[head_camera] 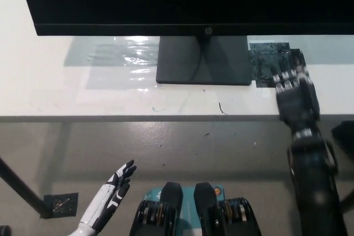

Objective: The monitor is being placed at the center of the desk and the robot uses its right hand to grab on the right side of the monitor and tilt the angle of the montior sideways.

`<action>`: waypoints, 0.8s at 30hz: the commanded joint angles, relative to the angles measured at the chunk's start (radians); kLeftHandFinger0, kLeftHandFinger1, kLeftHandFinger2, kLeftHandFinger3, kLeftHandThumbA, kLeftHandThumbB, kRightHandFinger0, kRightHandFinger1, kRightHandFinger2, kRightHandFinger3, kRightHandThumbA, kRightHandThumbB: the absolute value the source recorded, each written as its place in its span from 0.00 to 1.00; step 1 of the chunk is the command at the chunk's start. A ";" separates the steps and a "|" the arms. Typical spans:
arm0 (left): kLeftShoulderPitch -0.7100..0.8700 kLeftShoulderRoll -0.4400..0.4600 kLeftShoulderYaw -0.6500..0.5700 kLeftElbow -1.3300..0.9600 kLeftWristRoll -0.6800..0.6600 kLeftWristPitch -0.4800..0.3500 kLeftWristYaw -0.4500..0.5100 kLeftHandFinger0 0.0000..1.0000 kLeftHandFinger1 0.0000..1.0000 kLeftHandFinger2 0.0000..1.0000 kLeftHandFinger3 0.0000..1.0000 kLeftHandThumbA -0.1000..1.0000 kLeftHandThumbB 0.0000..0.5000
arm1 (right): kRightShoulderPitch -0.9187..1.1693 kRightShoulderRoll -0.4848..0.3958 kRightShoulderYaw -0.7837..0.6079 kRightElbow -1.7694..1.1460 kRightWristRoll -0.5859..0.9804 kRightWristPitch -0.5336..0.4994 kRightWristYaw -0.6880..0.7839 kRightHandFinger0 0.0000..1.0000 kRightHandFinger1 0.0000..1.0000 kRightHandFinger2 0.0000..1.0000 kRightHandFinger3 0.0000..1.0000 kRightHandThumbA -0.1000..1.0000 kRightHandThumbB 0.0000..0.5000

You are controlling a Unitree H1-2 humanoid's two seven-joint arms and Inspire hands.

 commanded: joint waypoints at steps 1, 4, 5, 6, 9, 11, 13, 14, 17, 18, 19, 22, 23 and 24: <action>-0.022 0.021 0.002 -0.028 0.001 -0.040 0.007 1.00 1.00 1.00 1.00 1.00 0.65 | 0.216 0.018 0.150 -0.617 0.021 0.198 0.019 1.00 1.00 1.00 1.00 1.00 0.76; -0.028 0.021 -0.002 -0.025 0.009 -0.040 0.007 1.00 1.00 1.00 1.00 1.00 0.65 | 0.389 0.033 0.227 -0.798 -0.135 0.066 0.058 1.00 1.00 1.00 1.00 1.00 0.82; -0.027 0.021 -0.003 -0.026 0.010 -0.040 0.007 1.00 1.00 1.00 1.00 1.00 0.65 | 0.415 0.038 0.241 -0.819 -0.173 0.029 0.065 1.00 1.00 1.00 1.00 1.00 0.79; -0.027 0.021 -0.002 -0.026 0.009 -0.040 0.006 1.00 1.00 1.00 1.00 1.00 0.65 | 0.440 0.037 0.260 -0.834 -0.213 -0.015 0.076 1.00 1.00 1.00 1.00 1.00 0.79; -0.029 0.023 -0.002 -0.024 0.007 -0.040 0.001 1.00 1.00 1.00 1.00 1.00 0.63 | 0.516 0.046 0.314 -0.873 -0.340 -0.160 0.127 1.00 1.00 1.00 1.00 1.00 0.74; -0.029 0.025 -0.006 -0.022 0.012 -0.040 0.006 1.00 1.00 1.00 1.00 1.00 0.64 | 0.573 0.066 0.350 -0.909 -0.450 -0.253 0.128 1.00 1.00 1.00 1.00 1.00 0.74; -0.029 0.025 -0.006 -0.022 0.012 -0.040 0.005 1.00 1.00 1.00 1.00 1.00 0.64 | 0.578 0.059 0.361 -0.915 -0.452 -0.254 0.115 1.00 1.00 1.00 1.00 1.00 0.74; -0.029 0.025 -0.006 -0.022 0.012 -0.040 0.006 1.00 1.00 1.00 1.00 1.00 0.64 | 0.579 0.056 0.367 -0.917 -0.453 -0.255 0.109 1.00 1.00 1.00 1.00 1.00 0.74; -0.031 0.025 -0.008 -0.020 0.009 -0.040 0.004 1.00 1.00 1.00 1.00 1.00 0.63 | 0.664 0.118 0.419 -0.988 -0.633 -0.452 0.160 1.00 1.00 1.00 1.00 1.00 0.63; -0.031 0.025 -0.009 -0.022 0.010 -0.040 0.005 1.00 1.00 1.00 1.00 1.00 0.62 | 0.680 0.124 0.423 -1.008 -0.658 -0.452 0.176 1.00 1.00 1.00 1.00 1.00 0.60; -0.031 0.025 -0.009 -0.022 0.010 -0.040 0.005 1.00 1.00 1.00 1.00 1.00 0.62 | 0.681 0.122 0.426 -1.010 -0.661 -0.452 0.171 1.00 1.00 1.00 1.00 1.00 0.59; -0.037 0.026 -0.006 -0.019 0.015 -0.040 0.006 1.00 1.00 1.00 1.00 1.00 0.66 | 0.707 0.118 0.472 -1.046 -0.803 -0.452 0.132 1.00 1.00 1.00 1.00 1.00 0.59; -0.036 0.026 -0.005 -0.020 0.015 -0.040 0.005 1.00 1.00 1.00 1.00 1.00 0.67 | 0.708 0.097 0.498 -1.034 -0.844 -0.452 0.093 1.00 1.00 1.00 1.00 1.00 0.57; -0.035 0.026 -0.005 -0.022 0.015 -0.040 0.004 1.00 1.00 1.00 1.00 1.00 0.67 | 0.702 0.058 0.533 -1.015 -0.901 -0.452 0.029 1.00 1.00 1.00 1.00 1.00 0.55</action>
